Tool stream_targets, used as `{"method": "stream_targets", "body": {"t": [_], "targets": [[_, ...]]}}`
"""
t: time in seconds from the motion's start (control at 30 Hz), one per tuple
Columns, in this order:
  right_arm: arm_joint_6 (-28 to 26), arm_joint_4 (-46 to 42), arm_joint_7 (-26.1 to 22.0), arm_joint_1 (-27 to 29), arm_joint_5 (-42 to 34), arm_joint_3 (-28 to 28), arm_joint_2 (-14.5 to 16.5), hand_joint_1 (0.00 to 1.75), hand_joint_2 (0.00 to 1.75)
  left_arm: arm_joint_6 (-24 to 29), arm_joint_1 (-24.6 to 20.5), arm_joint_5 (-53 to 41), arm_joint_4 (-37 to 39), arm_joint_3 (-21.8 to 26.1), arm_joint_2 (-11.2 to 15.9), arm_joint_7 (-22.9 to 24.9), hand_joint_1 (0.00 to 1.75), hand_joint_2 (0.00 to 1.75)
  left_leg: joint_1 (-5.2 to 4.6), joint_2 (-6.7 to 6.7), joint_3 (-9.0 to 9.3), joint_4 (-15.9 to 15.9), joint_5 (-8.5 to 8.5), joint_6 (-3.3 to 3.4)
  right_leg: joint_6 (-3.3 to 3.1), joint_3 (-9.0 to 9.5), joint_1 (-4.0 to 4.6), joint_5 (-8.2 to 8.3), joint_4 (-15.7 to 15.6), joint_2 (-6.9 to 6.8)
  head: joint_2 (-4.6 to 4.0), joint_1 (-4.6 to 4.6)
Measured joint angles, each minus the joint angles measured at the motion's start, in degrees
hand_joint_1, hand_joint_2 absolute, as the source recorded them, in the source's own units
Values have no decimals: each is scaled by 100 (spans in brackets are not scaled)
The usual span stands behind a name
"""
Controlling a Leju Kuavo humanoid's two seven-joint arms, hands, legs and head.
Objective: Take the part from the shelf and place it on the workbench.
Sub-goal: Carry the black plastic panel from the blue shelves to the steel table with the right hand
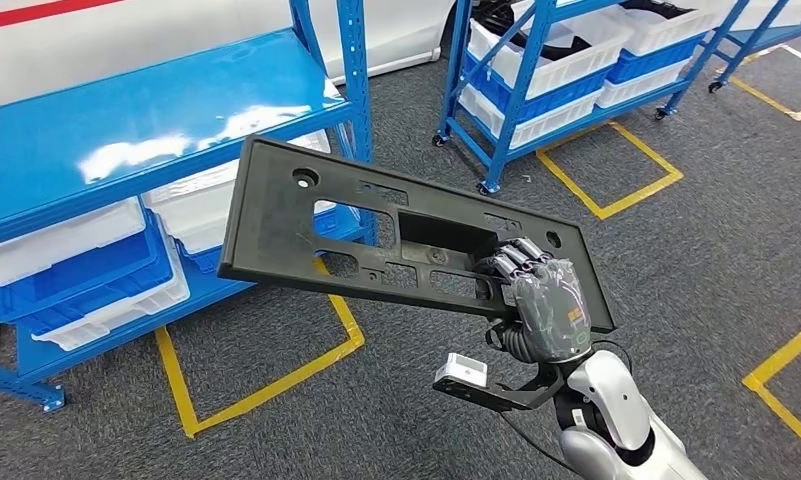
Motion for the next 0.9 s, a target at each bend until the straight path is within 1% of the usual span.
{"method": "stream_targets", "body": {"t": [0.03,0.07,0.1,0.13,0.17,0.2,0.23,0.27,0.3,0.33,0.37,0.4,0.43,0.47,0.5,0.53,0.57,0.6,0.63,0.67,0.7,0.73,0.77,0.8,0.83,0.87,0.9], "targets": [[0,-12,2,-11,-3,0,-3,175,175,-2,0,0,0,2,-1,1,0,175,-1,-101,119,-216,-69,15,42,-40,6,63,12,63,0,3],[-1,-25,5,-21,-5,0,-13,175,175,-3,-1,-1,0,4,-1,1,0,175,-19,-119,155,-302,-101,47,82,-62,12,136,-2,127,0,3],[-3,-34,8,-24,-4,0,-25,175,175,-3,2,-1,1,7,-3,2,0,175,-20,-47,106,-287,-64,94,122,-71,12,218,-38,192,0,5],[-7,-44,13,-22,-1,1,-42,175,175,-4,-2,-2,1,9,-5,5,0,175,-20,39,62,-289,-7,144,152,-101,14,209,-40,177,0,8],[-11,-51,19,-19,4,1,-68,175,175,-5,-5,-5,2,11,-8,9,0,175,-21,133,-1,-289,63,208,171,-145,15,81,30,95,0,11],[-16,-55,26,-16,9,2,-87,175,175,-7,-2,-10,2,13,-11,14,0,175,-23,232,-76,-297,139,264,184,-206,14,-174,209,-33,0,16],[-22,-60,32,-13,16,2,-103,175,175,-8,-1,-17,2,14,-13,18,0,175,-44,322,-155,-290,211,306,187,-276,12,-527,507,-191,0,17],[-28,-64,39,-12,26,2,-113,175,175,-9,3,-26,2,15,-12,23,0,175,-67,409,-246,-279,280,333,197,-335,3,-847,886,-286,0,19],[-40,-68,48,-6,46,2,-114,175,175,-10,6,-33,2,15,-10,27,0,175,-90,499,-344,-260,346,344,209,-375,-9,-1044,1273,-332,0,16],[-54,-72,62,8,73,2,-114,175,175,-10,5,-41,2,16,-8,32,0,175,-109,587,-455,-234,409,350,219,-368,-18,-1080,1580,-351,0,16],[-70,-73,79,27,108,2,-115,175,175,-10,2,-50,2,17,-6,37,0,175,-125,674,-573,-202,466,352,223,-290,-24,-977,1738,-363,0,16],[-87,-73,95,48,145,2,-115,175,175,-10,-2,-59,2,18,-3,41,0,175,-139,749,-685,-167,517,347,218,-120,-26,-810,1703,-384,0,15],[-105,-74,109,67,179,2,-115,175,175,-10,-8,-68,2,19,-2,45,0,175,-154,814,-781,-134,564,339,199,161,-24,-686,1459,-439,0,16],[-122,-79,118,76,206,2,-115,175,175,-11,-12,-77,2,19,-2,48,0,175,-169,868,-854,-109,606,321,170,527,-4,-706,1049,-536,0,15],[-140,-87,126,78,222,2,-116,175,175,-14,-15,-82,2,19,-5,51,0,175,-179,917,-897,-93,649,298,133,888,24,-826,570,-630,0,14],[-163,-96,133,75,231,1,-117,175,175,-17,-19,-85,2,19,-8,52,0,175,-178,968,-918,-93,703,269,97,1151,62,-961,175,-705,0,14],[-185,-104,139,70,234,1,-121,175,175,-21,-22,-87,2,19,-10,52,0,175,-165,1019,-930,-109,763,233,59,1289,106,-1060,-89,-730,0,14],[-204,-109,142,73,236,0,-123,175,175,-24,-26,-87,2,19,-13,52,0,175,-148,1073,-935,-129,827,195,16,1298,136,-1048,-220,-701,0,14],[-218,-109,142,84,237,0,-125,175,175,-26,-28,-87,2,19,-12,52,0,175,-125,1068,-952,-139,849,154,-25,1245,141,-972,-253,-663,0,16],[-226,-110,142,92,237,0,-127,175,175,-27,-24,-88,2,19,-12,52,0,175,-109,983,-978,-102,765,118,-78,1185,135,-887,-288,-616,0,17],[-228,-111,142,98,237,0,-126,175,175,-29,-15,-88,2,19,-13,52,0,175,-100,843,-1022,20,567,92,-125,1110,120,-796,-318,-573,0,16],[-229,-111,145,100,238,0,-126,175,175,-32,-1,-90,2,19,-14,55,0,175,-92,670,-1081,247,265,76,-162,1024,108,-707,-330,-523,0,16],[-231,-113,149,96,242,0,-125,175,175,-36,12,-92,2,19,-15,56,0,175,-91,534,-1143,563,-59,71,-192,926,114,-623,-326,-462,0,14],[-231,-114,153,95,250,0,-123,175,175,-40,20,-94,2,19,-14,58,0,175,-93,461,-1197,927,-296,72,-205,817,126,-535,-313,-400,0,13],[-228,-114,160,97,262,0,-122,175,175,-43,23,-97,2,18,-10,59,0,175,-95,429,-1212,1242,-381,78,-208,698,140,-447,-295,-331,0,13],[-225,-115,166,99,274,0,-121,175,175,-45,19,-98,2,18,-5,57,0,175,-98,414,-1167,1424,-300,92,-205,572,150,-362,-268,-263,0,13],[-221,-115,170,100,287,0,-121,175,175,-46,15,-99,2,18,0,55,0,175,-102,399,-1046,1437,-112,111,-198,436,156,-282,-231,-196,0,13]]}}
